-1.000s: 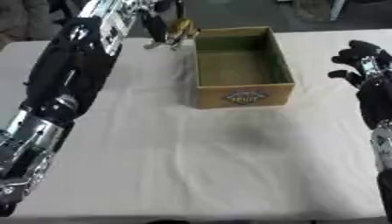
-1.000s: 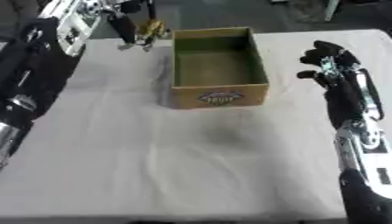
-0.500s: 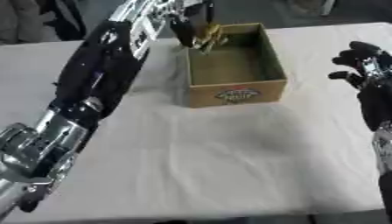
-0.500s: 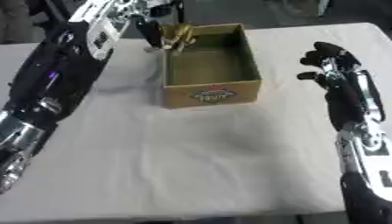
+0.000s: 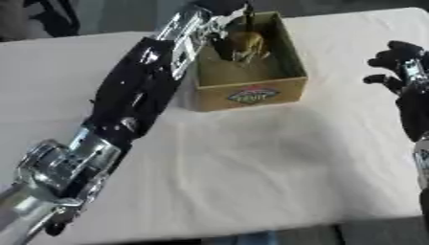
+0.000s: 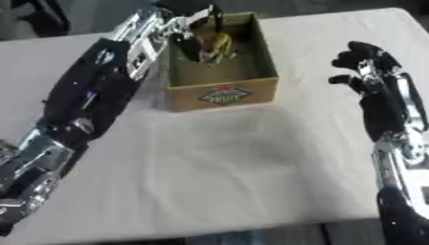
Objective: Pick up objects on the table and place them in the box.
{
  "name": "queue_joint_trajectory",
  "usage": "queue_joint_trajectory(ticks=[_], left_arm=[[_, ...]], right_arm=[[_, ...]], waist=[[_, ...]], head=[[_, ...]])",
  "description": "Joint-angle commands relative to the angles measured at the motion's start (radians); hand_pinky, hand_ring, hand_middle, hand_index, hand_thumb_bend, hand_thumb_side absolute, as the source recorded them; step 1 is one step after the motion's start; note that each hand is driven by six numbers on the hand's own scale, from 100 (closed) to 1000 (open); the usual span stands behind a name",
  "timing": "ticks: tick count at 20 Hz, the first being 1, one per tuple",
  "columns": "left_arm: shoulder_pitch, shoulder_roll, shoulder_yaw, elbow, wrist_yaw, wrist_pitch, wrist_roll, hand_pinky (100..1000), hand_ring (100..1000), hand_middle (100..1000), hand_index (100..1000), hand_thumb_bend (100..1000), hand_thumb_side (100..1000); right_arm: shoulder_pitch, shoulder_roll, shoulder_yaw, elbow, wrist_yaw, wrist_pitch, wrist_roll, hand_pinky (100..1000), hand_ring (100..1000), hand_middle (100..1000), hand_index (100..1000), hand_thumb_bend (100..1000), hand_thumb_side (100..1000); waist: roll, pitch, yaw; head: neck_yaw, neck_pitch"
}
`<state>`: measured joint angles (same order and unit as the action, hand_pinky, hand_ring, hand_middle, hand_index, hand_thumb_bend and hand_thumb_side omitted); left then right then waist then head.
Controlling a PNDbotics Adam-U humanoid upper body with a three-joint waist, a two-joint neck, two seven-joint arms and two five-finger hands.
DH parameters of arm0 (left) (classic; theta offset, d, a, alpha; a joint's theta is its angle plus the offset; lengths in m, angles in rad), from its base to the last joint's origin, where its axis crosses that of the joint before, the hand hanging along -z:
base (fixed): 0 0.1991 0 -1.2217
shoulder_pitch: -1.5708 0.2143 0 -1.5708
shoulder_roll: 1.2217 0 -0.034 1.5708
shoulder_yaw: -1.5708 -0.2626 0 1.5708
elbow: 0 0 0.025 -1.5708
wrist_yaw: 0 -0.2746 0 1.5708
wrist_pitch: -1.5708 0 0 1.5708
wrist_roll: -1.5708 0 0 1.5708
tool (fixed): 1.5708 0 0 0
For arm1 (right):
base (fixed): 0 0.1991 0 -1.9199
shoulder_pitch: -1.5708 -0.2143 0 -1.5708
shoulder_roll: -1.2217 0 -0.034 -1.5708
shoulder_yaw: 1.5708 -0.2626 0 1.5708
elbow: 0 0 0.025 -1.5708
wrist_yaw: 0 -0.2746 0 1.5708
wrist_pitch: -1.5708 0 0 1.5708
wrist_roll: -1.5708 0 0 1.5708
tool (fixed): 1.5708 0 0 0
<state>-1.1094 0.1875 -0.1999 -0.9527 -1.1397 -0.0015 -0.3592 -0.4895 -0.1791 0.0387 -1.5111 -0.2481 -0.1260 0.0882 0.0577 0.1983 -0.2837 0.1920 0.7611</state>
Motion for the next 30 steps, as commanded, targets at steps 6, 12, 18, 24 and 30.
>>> queue_joint_trajectory(ticks=[6, 12, 18, 24, 30], left_arm=[[-0.004, -0.009, 0.03, 0.028, -0.063, 0.046, 0.255, 100, 100, 100, 193, 261, 100], [0.017, -0.014, 0.025, 0.041, -0.16, 0.053, 0.399, 129, 100, 120, 259, 334, 100], [0.052, -0.03, 0.02, 0.086, -0.253, 0.026, 0.421, 354, 235, 271, 407, 360, 100], [0.072, -0.035, 0.034, 0.133, -0.252, -0.03, 0.255, 521, 417, 432, 572, 552, 100], [0.059, -0.01, 0.039, 0.11, -0.203, -0.076, 0.098, 740, 724, 709, 787, 866, 290]], right_arm=[[-0.036, -0.009, 0.004, -0.014, -0.002, -0.002, 0.007, 580, 725, 634, 760, 100, 519], [-0.038, -0.01, 0.003, -0.014, -0.002, -0.002, 0.006, 580, 725, 634, 760, 100, 522], [-0.037, -0.008, 0.001, -0.013, -0.001, -0.002, 0.005, 581, 725, 634, 759, 100, 523], [-0.033, -0.006, -0.002, -0.012, -0.002, -0.003, 0.003, 581, 726, 634, 759, 100, 523], [-0.027, -0.007, -0.005, -0.01, 0.0, -0.003, 0.002, 580, 726, 634, 758, 100, 523]], waist=[[0.001, 0.012, -0.032], [0.006, 0.02, -0.039], [0.006, 0.022, -0.04], [0.002, 0.02, -0.035], [-0.004, 0.014, -0.026]], head=[[0.023, -0.051], [0.031, -0.092], [0.029, -0.112], [0.027, -0.112], [0.025, -0.105]])
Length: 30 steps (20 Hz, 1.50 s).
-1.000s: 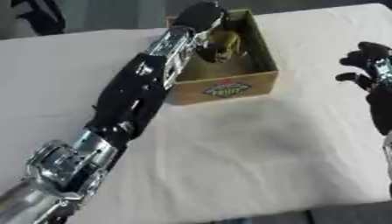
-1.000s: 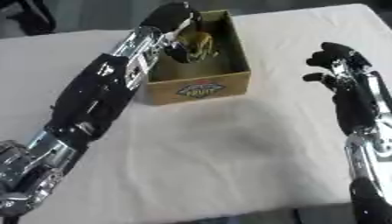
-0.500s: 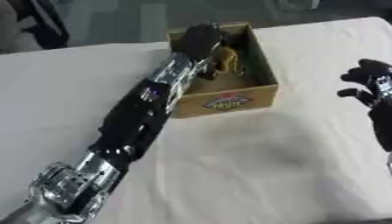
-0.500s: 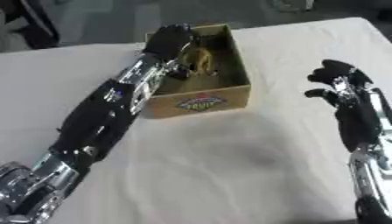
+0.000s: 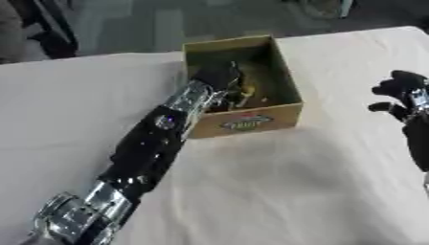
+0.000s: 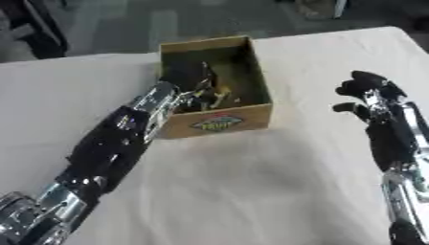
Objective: Pick up objects on the table and place them in the box.
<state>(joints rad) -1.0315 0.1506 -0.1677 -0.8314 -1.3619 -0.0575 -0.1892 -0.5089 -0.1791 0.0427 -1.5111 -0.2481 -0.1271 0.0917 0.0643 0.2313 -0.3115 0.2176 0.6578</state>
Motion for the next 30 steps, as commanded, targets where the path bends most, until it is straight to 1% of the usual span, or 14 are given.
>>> queue_joint_trajectory(ticks=[1, 4, 9, 12, 14, 18, 20, 21, 22, 24, 25, 28, 29, 30], left_arm=[[-0.027, 0.035, 0.009, -0.02, 0.028, -0.032, -0.11, 758, 751, 736, 800, 888, 355], [-0.05, 0.06, 0.019, -0.056, 0.053, -0.052, -0.195, 816, 820, 797, 828, 939, 468], [-0.081, 0.104, 0.029, -0.142, 0.102, -0.065, -0.262, 857, 869, 848, 847, 965, 504], [-0.088, 0.13, 0.025, -0.205, 0.143, -0.075, -0.277, 859, 870, 854, 846, 963, 487], [-0.087, 0.147, 0.023, -0.252, 0.171, -0.07, -0.258, 850, 859, 844, 839, 953, 465], [-0.061, 0.189, 0.018, -0.361, 0.253, -0.053, -0.196, 832, 833, 824, 830, 917, 368], [-0.03, 0.22, 0.015, -0.437, 0.322, -0.048, -0.17, 823, 824, 815, 825, 906, 331], [-0.012, 0.237, 0.018, -0.477, 0.364, -0.04, -0.154, 813, 814, 807, 821, 896, 284], [0.008, 0.253, 0.022, -0.52, 0.411, -0.029, -0.135, 799, 799, 794, 814, 886, 232], [0.052, 0.283, 0.035, -0.602, 0.515, 0.003, -0.09, 790, 791, 787, 809, 882, 202], [0.077, 0.295, 0.044, -0.642, 0.569, 0.019, -0.064, 764, 769, 769, 799, 798, 176], [0.171, 0.332, 0.079, -0.766, 0.742, 0.07, 0.027, 727, 739, 741, 784, 708, 154], [0.205, 0.343, 0.093, -0.803, 0.794, 0.086, 0.059, 691, 700, 708, 771, 668, 144], [0.242, 0.353, 0.106, -0.839, 0.842, 0.1, 0.094, 687, 697, 701, 766, 643, 144]], right_arm=[[-0.007, -0.008, -0.009, -0.009, 0.0, -0.002, -0.002, 580, 726, 634, 758, 100, 523], [-0.002, -0.008, -0.01, -0.007, 0.001, -0.002, -0.003, 580, 726, 634, 758, 100, 522], [0.007, -0.009, -0.014, -0.004, 0.002, -0.002, -0.005, 580, 727, 634, 757, 100, 520], [0.013, -0.01, -0.015, -0.002, 0.002, -0.002, -0.007, 580, 727, 634, 757, 100, 521], [0.017, -0.011, -0.017, -0.001, 0.002, -0.002, -0.008, 580, 727, 634, 757, 100, 521], [0.025, -0.014, -0.023, -0.001, 0.002, -0.004, -0.013, 580, 727, 634, 756, 100, 517], [0.029, -0.016, -0.026, -0.001, 0.002, -0.005, -0.016, 580, 727, 634, 756, 100, 517], [0.032, -0.018, -0.028, 0.0, 0.002, -0.005, -0.018, 580, 727, 633, 756, 100, 502], [0.034, -0.019, -0.03, 0.0, 0.002, -0.005, -0.02, 580, 727, 633, 756, 100, 516], [0.039, -0.021, -0.033, 0.001, 0.001, -0.006, -0.023, 580, 727, 633, 756, 100, 516], [0.04, -0.021, -0.034, 0.0, 0.0, -0.007, -0.024, 580, 727, 633, 756, 100, 515], [0.045, -0.024, -0.038, 0.0, -0.001, -0.008, -0.026, 580, 727, 633, 756, 100, 512], [0.046, -0.025, -0.039, 0.0, 0.0, -0.008, -0.027, 580, 727, 633, 756, 100, 487], [0.047, -0.025, -0.041, 0.0, 0.0, -0.008, -0.029, 580, 727, 633, 756, 100, 511]], waist=[[-0.011, -0.021, 0.004], [-0.013, -0.027, 0.009], [-0.016, -0.038, 0.02], [-0.017, -0.044, 0.031], [-0.017, -0.048, 0.039], [-0.02, -0.057, 0.061], [-0.023, -0.06, 0.073], [-0.024, -0.062, 0.081], [-0.025, -0.064, 0.089], [-0.027, -0.067, 0.102], [-0.029, -0.069, 0.11], [-0.035, -0.075, 0.136], [-0.036, -0.075, 0.144], [-0.038, -0.076, 0.151]], head=[[-0.002, 0.0], [-0.006, 0.006], [-0.017, 0.022], [-0.024, 0.032], [-0.029, 0.038], [-0.044, 0.049], [-0.054, 0.054], [-0.058, 0.057], [-0.063, 0.06], [-0.07, 0.065], [-0.074, 0.066], [-0.087, 0.071], [-0.09, 0.072], [-0.092, 0.074]])
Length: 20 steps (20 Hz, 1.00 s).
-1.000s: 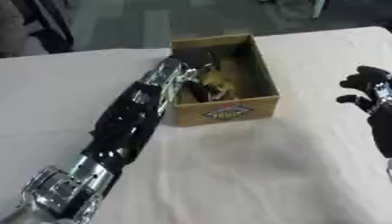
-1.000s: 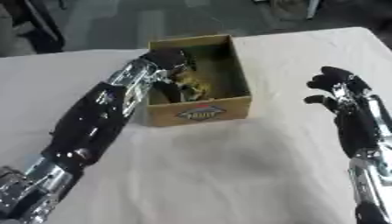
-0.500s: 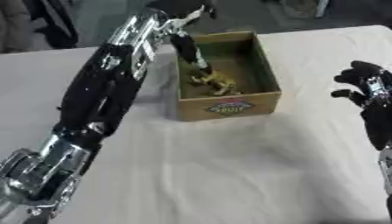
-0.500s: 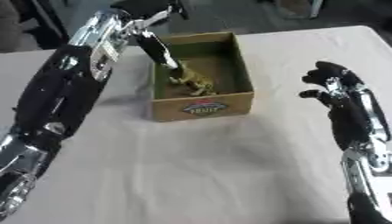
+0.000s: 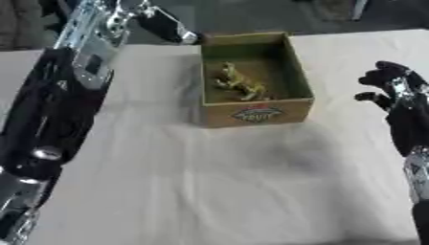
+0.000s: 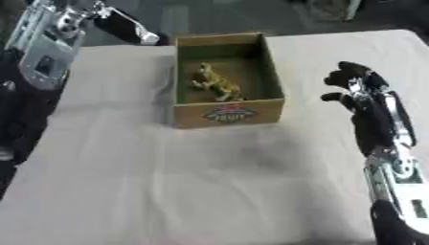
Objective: Pick up objects on the table and place them in the box.
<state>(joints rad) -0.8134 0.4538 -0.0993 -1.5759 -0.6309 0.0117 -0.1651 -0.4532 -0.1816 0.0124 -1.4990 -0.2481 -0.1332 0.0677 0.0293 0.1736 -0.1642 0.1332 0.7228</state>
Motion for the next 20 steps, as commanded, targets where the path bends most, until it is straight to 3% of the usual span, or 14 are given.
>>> queue_joint_trajectory(ticks=[1, 6, 12, 20], left_arm=[[0.064, 0.056, 0.052, -0.129, 0.164, 0.039, 0.104, 660, 670, 679, 755, 606, 147], [0.263, 0.081, 0.119, -0.252, 0.359, 0.041, 0.261, 607, 626, 638, 735, 519, 162], [0.46, 0.072, 0.191, -0.287, 0.424, 0.041, 0.385, 559, 583, 602, 716, 440, 220], [0.567, -0.01, 0.225, -0.261, 0.501, 0.02, 0.478, 511, 535, 555, 693, 285, 313]], right_arm=[[-0.007, -0.024, -0.012, -0.012, 0.0, -0.003, -0.006, 580, 727, 633, 756, 100, 511], [0.004, -0.031, -0.017, -0.011, 0.0, -0.004, -0.011, 580, 728, 633, 757, 100, 514], [0.01, -0.036, -0.021, -0.01, 0.0, -0.004, -0.014, 580, 728, 632, 757, 100, 518], [0.02, -0.038, -0.021, -0.008, 0.002, -0.006, -0.012, 581, 729, 633, 757, 100, 522]], waist=[[-0.003, -0.02, 0.01], [-0.006, -0.022, 0.047], [-0.002, -0.024, 0.076], [0.001, -0.03, 0.099]], head=[[-0.01, 0.011], [-0.025, 0.016], [-0.031, 0.024], [-0.033, 0.046]])
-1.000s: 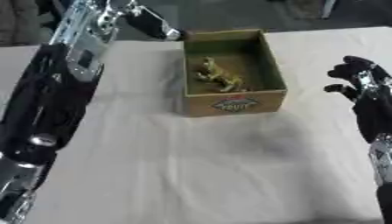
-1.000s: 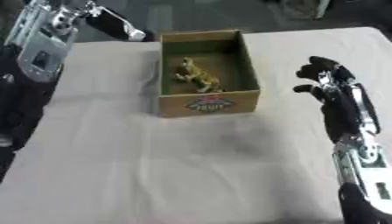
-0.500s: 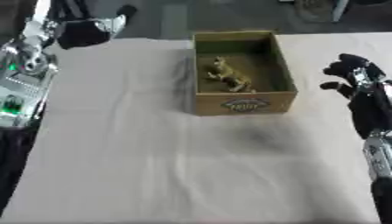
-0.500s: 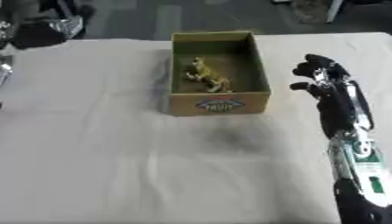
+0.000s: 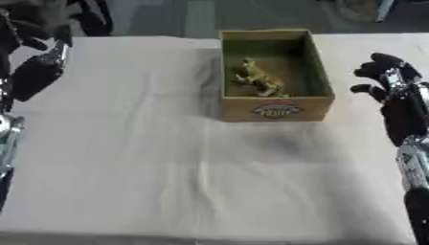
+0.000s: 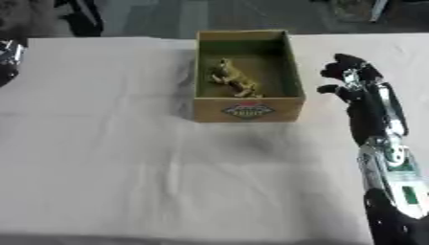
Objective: Pick up objects on the table and place them in the box.
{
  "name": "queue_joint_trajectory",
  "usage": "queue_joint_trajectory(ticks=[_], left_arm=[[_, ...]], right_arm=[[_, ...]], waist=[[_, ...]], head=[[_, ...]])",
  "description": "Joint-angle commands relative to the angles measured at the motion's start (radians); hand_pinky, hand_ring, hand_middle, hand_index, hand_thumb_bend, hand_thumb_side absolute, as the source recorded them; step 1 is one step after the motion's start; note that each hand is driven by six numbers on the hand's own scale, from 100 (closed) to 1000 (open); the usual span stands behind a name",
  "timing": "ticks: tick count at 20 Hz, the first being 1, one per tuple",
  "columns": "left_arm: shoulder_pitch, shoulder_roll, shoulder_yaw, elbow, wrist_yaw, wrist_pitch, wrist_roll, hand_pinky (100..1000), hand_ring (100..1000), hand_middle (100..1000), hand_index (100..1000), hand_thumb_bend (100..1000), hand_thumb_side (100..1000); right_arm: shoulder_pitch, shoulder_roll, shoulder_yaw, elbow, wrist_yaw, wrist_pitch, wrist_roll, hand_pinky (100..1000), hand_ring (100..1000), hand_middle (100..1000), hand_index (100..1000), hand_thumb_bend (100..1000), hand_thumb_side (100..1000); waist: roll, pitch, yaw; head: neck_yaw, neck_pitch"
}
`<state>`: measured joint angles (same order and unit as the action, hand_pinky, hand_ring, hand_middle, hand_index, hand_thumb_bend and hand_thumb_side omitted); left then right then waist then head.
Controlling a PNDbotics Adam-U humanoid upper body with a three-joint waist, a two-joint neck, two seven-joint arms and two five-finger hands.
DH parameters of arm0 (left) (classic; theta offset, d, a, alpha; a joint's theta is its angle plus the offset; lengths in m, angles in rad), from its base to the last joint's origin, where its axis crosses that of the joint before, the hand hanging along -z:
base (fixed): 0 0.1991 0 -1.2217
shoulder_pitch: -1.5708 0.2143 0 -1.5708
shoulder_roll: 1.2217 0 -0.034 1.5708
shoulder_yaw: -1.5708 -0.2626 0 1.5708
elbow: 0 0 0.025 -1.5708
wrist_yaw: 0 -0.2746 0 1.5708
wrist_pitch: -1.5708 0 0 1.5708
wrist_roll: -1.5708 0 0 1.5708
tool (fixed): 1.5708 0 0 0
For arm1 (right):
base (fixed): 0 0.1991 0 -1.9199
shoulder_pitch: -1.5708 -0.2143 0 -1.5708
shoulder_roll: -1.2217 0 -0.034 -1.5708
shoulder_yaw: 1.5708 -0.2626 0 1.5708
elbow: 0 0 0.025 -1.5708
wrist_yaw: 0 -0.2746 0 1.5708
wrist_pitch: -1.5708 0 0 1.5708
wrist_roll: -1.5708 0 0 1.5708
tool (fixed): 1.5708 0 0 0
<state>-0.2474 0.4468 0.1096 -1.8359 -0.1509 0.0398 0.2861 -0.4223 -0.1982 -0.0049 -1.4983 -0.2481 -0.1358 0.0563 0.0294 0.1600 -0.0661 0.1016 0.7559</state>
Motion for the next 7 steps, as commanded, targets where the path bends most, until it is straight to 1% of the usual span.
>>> queue_joint_trajectory(ticks=[1, 3, 7], left_arm=[[0.008, -0.012, 0.015, 0.005, 0.03, -0.011, 0.035, 504, 529, 549, 691, 262, 329], [0.018, -0.026, 0.012, 0.019, 0.053, -0.018, 0.05, 498, 524, 545, 688, 243, 358], [0.027, -0.044, 0.006, 0.04, 0.106, -0.034, 0.065, 492, 520, 539, 687, 236, 388]], right_arm=[[-0.01, -0.021, -0.004, -0.008, 0.002, -0.003, 0.0, 580, 729, 632, 757, 100, 517], [-0.01, -0.022, -0.003, -0.008, 0.001, -0.003, 0.0, 580, 729, 632, 757, 100, 523], [-0.01, -0.021, -0.003, -0.008, 0.0, -0.003, 0.002, 581, 729, 632, 757, 100, 520]], waist=[[0.002, -0.018, 0.002], [0.001, -0.017, 0.003], [-0.001, -0.018, 0.007]], head=[[-0.003, 0.013], [-0.006, 0.014], [0.002, 0.014]])
